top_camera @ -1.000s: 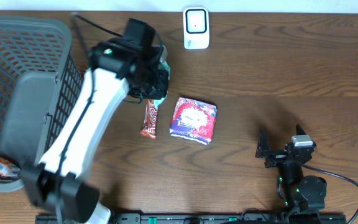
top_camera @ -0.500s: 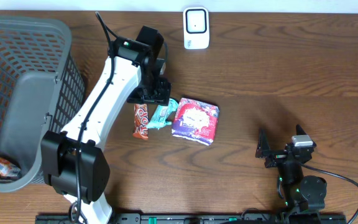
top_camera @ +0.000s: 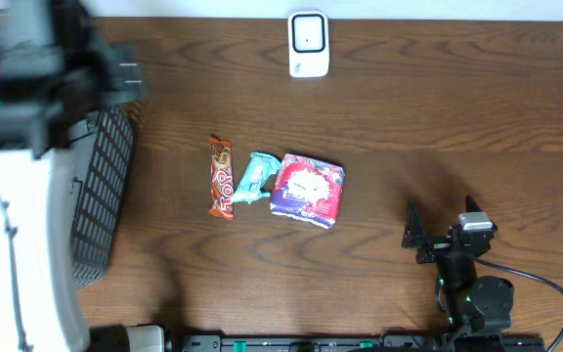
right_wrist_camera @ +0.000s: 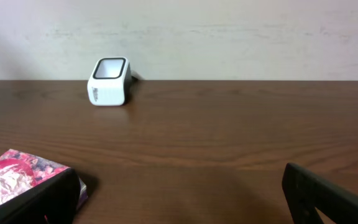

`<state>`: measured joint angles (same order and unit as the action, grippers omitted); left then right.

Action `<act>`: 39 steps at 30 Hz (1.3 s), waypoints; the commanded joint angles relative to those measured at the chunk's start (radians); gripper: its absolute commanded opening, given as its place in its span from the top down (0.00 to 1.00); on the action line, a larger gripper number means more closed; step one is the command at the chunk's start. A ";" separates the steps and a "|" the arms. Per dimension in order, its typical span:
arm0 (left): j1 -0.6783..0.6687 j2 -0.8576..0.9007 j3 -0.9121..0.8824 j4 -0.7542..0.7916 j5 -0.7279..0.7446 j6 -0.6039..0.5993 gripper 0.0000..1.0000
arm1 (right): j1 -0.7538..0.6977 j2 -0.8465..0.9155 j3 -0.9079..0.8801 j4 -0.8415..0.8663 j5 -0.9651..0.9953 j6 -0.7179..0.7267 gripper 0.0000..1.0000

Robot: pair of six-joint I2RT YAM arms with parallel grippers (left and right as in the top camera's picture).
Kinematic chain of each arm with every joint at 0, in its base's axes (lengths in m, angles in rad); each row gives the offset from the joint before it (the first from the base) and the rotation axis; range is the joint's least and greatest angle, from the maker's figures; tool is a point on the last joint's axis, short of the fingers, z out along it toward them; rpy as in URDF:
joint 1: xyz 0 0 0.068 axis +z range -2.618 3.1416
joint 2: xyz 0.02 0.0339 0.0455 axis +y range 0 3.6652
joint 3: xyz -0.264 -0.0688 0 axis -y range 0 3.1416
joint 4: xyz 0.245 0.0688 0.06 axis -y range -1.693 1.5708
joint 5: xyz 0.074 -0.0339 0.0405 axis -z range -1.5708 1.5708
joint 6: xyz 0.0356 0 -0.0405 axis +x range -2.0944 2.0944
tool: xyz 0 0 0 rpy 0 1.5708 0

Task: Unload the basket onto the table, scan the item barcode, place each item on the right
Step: 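Place the mint-green packet between the bar and floral package, then reach the left gripper into the basket and grasp the orange box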

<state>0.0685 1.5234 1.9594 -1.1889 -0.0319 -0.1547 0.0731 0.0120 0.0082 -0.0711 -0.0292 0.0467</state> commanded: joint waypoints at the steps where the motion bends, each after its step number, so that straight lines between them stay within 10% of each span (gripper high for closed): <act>1: 0.164 -0.034 0.008 -0.024 -0.267 -0.078 0.23 | -0.004 -0.006 -0.003 -0.003 0.004 -0.010 0.01; 15: 0.515 -0.008 -0.327 -0.012 -0.537 -0.184 0.23 | -0.004 -0.006 -0.003 -0.003 0.004 -0.011 0.01; 39: 0.660 0.014 -0.793 0.485 -0.375 -0.056 0.23 | -0.004 -0.006 -0.003 -0.003 0.004 -0.010 0.01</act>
<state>0.7071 1.5173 1.1755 -0.7094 -0.4232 -0.2344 0.0731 0.0120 0.0082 -0.0711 -0.0296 0.0471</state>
